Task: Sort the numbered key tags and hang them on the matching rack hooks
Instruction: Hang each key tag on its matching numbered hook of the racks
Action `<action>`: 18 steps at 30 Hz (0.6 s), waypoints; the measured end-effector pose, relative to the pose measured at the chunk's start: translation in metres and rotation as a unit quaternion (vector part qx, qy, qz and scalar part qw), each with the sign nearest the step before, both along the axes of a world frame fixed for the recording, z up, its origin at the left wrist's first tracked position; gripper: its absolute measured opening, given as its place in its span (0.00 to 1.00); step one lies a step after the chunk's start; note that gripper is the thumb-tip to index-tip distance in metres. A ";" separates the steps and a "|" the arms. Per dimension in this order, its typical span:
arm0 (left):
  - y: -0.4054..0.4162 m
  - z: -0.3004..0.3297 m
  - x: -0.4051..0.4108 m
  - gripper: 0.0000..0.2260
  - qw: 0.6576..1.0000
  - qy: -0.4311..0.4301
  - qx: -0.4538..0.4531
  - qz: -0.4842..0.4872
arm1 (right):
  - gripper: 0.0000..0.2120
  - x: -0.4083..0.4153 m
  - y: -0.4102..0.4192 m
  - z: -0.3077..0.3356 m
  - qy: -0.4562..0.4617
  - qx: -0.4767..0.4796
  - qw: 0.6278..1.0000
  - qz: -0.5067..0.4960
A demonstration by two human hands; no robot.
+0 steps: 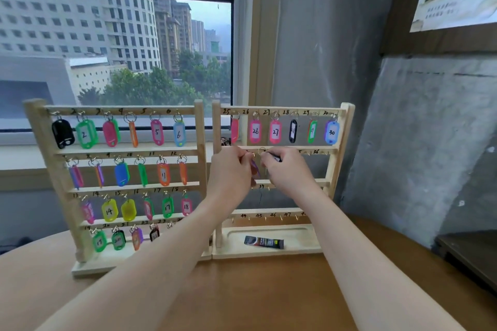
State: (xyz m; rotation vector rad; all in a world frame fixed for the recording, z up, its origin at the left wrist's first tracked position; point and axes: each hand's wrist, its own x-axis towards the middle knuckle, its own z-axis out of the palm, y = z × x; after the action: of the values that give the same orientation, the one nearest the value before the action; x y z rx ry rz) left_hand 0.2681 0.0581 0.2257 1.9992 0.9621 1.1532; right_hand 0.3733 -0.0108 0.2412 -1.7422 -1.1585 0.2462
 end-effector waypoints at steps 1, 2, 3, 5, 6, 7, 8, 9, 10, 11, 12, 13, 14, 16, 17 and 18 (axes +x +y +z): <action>0.000 0.000 0.000 0.16 1.000 0.010 0.010 0.007 | 0.16 0.000 0.001 0.000 -0.002 -0.002 1.000 0.004; 0.000 0.000 -0.001 0.16 1.000 0.015 0.019 0.013 | 0.16 0.000 0.003 0.000 0.000 -0.005 1.000 0.006; 0.001 0.000 -0.001 0.17 0.999 0.018 0.026 0.015 | 0.16 0.000 0.004 -0.001 0.007 -0.007 1.000 0.009; 0.004 -0.002 -0.001 0.17 0.999 0.021 0.033 0.018 | 0.16 0.000 0.005 -0.001 0.021 -0.016 1.000 0.011; 0.007 -0.003 0.000 0.17 0.999 0.024 0.034 0.020 | 0.16 -0.001 0.006 -0.002 0.025 -0.022 0.999 0.013; 0.008 -0.004 0.000 0.17 0.999 0.027 0.036 0.024 | 0.16 -0.001 0.007 -0.002 0.026 -0.028 0.999 0.016; 0.009 -0.004 0.001 0.16 0.999 0.027 0.036 0.026 | 0.16 -0.001 0.008 -0.003 0.027 -0.031 0.999 0.018; 0.010 -0.003 0.001 0.16 0.999 0.028 0.038 0.027 | 0.16 -0.001 0.009 -0.003 0.028 -0.031 0.999 0.018; 0.011 -0.003 0.001 0.16 0.998 0.030 0.040 0.026 | 0.16 -0.001 0.011 -0.004 0.030 -0.030 0.999 0.017; 0.011 -0.002 0.002 0.16 0.998 0.038 0.046 0.025 | 0.16 -0.001 0.012 -0.004 0.031 -0.029 0.999 0.016; 0.011 -0.001 0.002 0.16 0.997 0.051 0.056 0.026 | 0.15 0.000 0.013 -0.005 0.033 -0.029 0.999 0.016; 0.011 -0.001 0.001 0.16 0.995 0.068 0.068 0.029 | 0.15 0.000 0.014 -0.005 0.035 -0.029 0.999 0.017; 0.010 -0.001 0.001 0.16 0.993 0.084 0.079 0.034 | 0.15 0.000 0.015 -0.006 0.036 -0.031 0.999 0.018; 0.010 -0.002 -0.001 0.15 0.989 0.107 0.096 0.036 | 0.15 0.001 0.018 -0.007 0.028 -0.040 0.999 0.017; 0.011 -0.004 -0.003 0.15 0.987 0.117 0.100 0.034 | 0.16 0.002 0.020 -0.009 0.024 -0.046 0.999 0.017; 0.011 -0.006 -0.004 0.14 0.986 0.128 0.102 0.032 | 0.17 0.001 0.021 -0.010 0.021 -0.052 0.998 0.015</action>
State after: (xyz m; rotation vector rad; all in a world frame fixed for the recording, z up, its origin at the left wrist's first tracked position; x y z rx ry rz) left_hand 0.2638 0.0692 0.2202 2.3398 1.0778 1.0829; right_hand 0.3747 0.0105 0.2310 -1.8020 -1.1598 0.3668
